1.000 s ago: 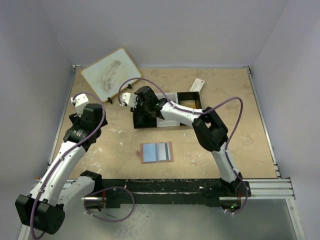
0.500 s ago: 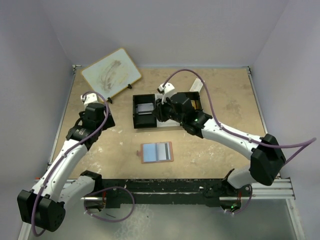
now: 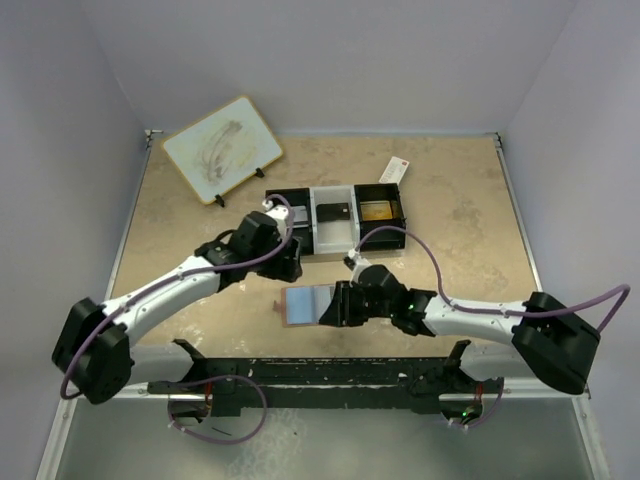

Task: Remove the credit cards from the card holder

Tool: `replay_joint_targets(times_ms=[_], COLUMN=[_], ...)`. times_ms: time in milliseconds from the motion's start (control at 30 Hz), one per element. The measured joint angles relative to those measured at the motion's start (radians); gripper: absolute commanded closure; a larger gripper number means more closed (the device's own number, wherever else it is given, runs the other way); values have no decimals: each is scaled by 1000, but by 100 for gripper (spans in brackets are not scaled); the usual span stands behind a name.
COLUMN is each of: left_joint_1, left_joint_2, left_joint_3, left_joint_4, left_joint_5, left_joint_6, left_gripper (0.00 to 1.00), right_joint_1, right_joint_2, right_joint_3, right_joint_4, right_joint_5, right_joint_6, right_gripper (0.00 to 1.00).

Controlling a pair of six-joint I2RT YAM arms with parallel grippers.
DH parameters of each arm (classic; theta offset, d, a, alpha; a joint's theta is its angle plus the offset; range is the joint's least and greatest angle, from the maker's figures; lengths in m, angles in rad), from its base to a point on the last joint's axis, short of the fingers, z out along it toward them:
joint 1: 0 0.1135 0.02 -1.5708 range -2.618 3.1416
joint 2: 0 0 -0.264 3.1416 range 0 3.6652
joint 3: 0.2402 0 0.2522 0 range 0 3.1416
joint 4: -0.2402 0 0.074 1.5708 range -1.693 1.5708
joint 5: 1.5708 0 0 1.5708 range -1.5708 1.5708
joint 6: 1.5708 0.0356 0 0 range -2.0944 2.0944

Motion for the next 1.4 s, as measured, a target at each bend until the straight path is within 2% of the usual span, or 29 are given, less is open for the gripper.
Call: replay_joint_targets(times_ms=[133, 267, 467, 767, 867, 1067, 1233, 1400], left_joint_1=[-78, -125, -190, -191, -191, -206, -237, -309], left_joint_2=[123, 195, 277, 379, 365, 230, 132, 55], left_joint_3=[16, 21, 38, 36, 11, -136, -240, -351], left_joint_4=[19, 21, 52, 117, 159, 230, 288, 416], left_joint_5=[6, -8, -55, -79, -47, 11, -19, -47], left_joint_6=[8, 13, 13, 14, 3, -84, -191, -341], left_gripper=[29, 29, 28, 31, 32, 36, 37, 41], right_joint_1=[42, 43, 12, -114, -169, -216, -231, -240], right_joint_2=[-20, -50, 36, 146, 172, 235, 263, 314], right_joint_3=[-82, -163, -180, -239, -244, -195, -89, 56], right_joint_4=[57, 82, 174, 424, 474, 488, 365, 220], right_joint_5=[-36, -49, -56, -84, -104, -142, -150, -103], right_joint_6=[92, 171, 251, 369, 373, 341, 253, 112], right_gripper=[50, 45, 46, 47, 47, 47, 47, 47])
